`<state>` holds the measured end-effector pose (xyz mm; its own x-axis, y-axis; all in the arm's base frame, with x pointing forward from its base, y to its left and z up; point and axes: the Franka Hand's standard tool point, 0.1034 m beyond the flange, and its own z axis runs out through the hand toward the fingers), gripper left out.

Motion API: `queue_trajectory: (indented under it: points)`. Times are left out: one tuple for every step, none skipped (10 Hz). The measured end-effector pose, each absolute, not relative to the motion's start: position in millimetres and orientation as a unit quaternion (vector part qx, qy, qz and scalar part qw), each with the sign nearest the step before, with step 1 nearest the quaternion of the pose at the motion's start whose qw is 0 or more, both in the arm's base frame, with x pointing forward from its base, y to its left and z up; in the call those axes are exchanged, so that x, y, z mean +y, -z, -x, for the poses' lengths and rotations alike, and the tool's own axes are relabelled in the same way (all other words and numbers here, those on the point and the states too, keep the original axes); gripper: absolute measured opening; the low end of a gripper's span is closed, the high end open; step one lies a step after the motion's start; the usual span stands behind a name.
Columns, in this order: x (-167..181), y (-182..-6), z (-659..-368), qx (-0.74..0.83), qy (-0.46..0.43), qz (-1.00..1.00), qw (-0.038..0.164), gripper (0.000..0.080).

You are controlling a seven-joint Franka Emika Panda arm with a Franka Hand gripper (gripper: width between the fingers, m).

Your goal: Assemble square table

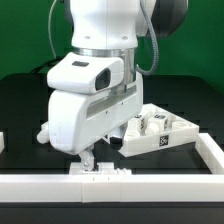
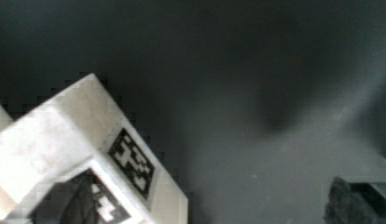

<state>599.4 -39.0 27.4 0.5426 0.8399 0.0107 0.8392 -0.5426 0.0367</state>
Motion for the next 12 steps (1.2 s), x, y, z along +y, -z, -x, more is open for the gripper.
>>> queue_trajectory:
  points:
    - [-40.6, -28.9, -594.9, 0.467, -0.011, -0.884, 0.014, 0.065]
    - [-38.9, -31.7, -592.7, 0.455, -0.011, -0.89, 0.014, 0.065]
    - [-35.7, -36.8, -592.4, 0.44, -0.013, -0.898, 0.015, 0.065]
    - [-33.0, -45.2, -595.4, 0.44, -0.016, -0.898, 0.016, 0.065]
    - [-33.6, -43.3, -594.9, 0.44, -0.016, -0.898, 0.016, 0.065]
    - [-33.6, -40.4, -593.5, 0.44, -0.014, -0.898, 0.015, 0.065]
    - [-34.0, -40.8, -596.6, 0.453, -0.015, -0.891, 0.016, 0.065]
    - [-35.6, -41.9, -608.4, 0.472, -0.021, -0.881, 0.02, 0.065]
    - [-39.4, -36.2, -612.2, 0.484, -0.021, -0.875, 0.02, 0.065]
    - [-44.6, -31.0, -614.8, 0.496, -0.019, -0.868, 0.02, 0.065]
    - [-49.6, -28.6, -619.2, 0.503, -0.018, -0.864, 0.019, 0.065]
    - [-50.4, -28.2, -620.5, 0.503, -0.019, -0.864, 0.02, 0.065]
